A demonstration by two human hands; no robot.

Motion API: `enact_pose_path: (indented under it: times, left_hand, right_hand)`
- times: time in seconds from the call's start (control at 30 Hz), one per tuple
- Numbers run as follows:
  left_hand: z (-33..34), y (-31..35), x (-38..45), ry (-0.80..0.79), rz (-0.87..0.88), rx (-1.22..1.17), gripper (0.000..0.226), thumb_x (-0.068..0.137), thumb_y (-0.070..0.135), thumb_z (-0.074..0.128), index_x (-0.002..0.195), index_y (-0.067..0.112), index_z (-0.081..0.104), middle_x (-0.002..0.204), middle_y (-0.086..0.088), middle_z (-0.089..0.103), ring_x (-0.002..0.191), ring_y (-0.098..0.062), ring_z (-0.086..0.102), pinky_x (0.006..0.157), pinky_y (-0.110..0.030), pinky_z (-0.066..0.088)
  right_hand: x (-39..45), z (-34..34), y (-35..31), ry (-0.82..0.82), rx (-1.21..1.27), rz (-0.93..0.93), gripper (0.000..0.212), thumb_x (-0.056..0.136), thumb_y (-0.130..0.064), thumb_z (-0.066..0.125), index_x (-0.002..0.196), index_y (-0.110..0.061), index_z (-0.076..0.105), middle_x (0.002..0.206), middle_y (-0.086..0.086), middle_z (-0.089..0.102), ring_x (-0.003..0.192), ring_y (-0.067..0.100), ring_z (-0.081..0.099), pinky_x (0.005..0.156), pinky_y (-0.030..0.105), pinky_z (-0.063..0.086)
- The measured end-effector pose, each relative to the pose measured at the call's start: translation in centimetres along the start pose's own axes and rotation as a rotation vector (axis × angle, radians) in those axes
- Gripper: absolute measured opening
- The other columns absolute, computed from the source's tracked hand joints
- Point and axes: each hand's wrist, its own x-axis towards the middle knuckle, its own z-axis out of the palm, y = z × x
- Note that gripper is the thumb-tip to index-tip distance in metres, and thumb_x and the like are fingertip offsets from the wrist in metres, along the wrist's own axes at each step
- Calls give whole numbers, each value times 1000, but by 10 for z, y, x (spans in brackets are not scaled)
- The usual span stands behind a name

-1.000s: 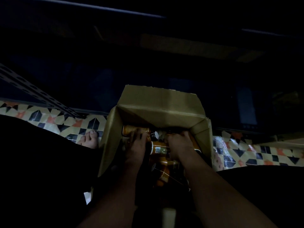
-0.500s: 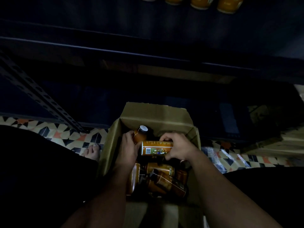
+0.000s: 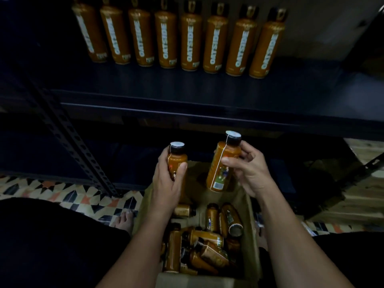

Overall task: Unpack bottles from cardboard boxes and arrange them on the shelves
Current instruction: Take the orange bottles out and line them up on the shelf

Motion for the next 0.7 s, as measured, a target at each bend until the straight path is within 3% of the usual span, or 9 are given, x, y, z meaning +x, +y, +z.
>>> enact_pose_path:
  times: [0.07, 0.13, 0.27, 0.37, 0.5, 0.7]
  left_hand:
    - [-5, 29, 9, 40, 83, -69, 57, 91, 68, 46, 143, 53, 27, 124, 10, 54, 107, -1, 58, 85, -16, 50]
    - [-9, 59, 19, 78, 169, -123, 55, 92, 62, 50, 141, 51, 28, 123, 12, 53, 106, 2, 58, 81, -9, 48]
    - [-17, 115, 46, 158, 385, -171, 53, 96, 48, 56, 142, 41, 31, 120, 17, 53, 104, -2, 60, 83, -12, 48]
    - [-18, 151, 72, 214, 499, -170, 56, 98, 38, 60, 143, 37, 26, 125, 14, 51, 108, -2, 59, 87, -12, 47]
    - [-19, 171, 110, 170, 512, -159, 62, 101, 40, 60, 149, 38, 21, 142, 0, 49, 127, -9, 54, 100, -16, 46]
    - [-15, 179, 150, 15, 493, -129, 67, 99, 42, 57, 151, 39, 15, 146, 7, 43, 128, 6, 49, 101, -8, 42]
  right_hand:
    - [-3, 8, -20, -5, 68, -92, 73, 61, -22, 96, 127, -15, 65, 128, 18, 66, 120, 38, 64, 105, 61, 47]
    - [-5, 18, -44, 6, 101, -178, 69, 66, -22, 91, 128, -16, 62, 127, 19, 65, 117, 42, 65, 102, 61, 50]
    - [-4, 37, -94, 15, 68, -353, 55, 78, -17, 80, 129, -15, 59, 116, 10, 68, 110, 39, 68, 99, 55, 54]
    - [2, 44, -127, 19, 27, -463, 51, 81, -23, 76, 129, -20, 59, 120, 7, 69, 117, 35, 66, 103, 53, 51]
    - [23, 46, -152, 1, -90, -499, 53, 86, -24, 73, 136, -23, 55, 134, 3, 65, 125, 21, 62, 110, 49, 47]
    - [59, 44, -157, 5, -115, -480, 61, 84, -25, 75, 141, -25, 53, 136, -1, 64, 126, 15, 61, 112, 49, 45]
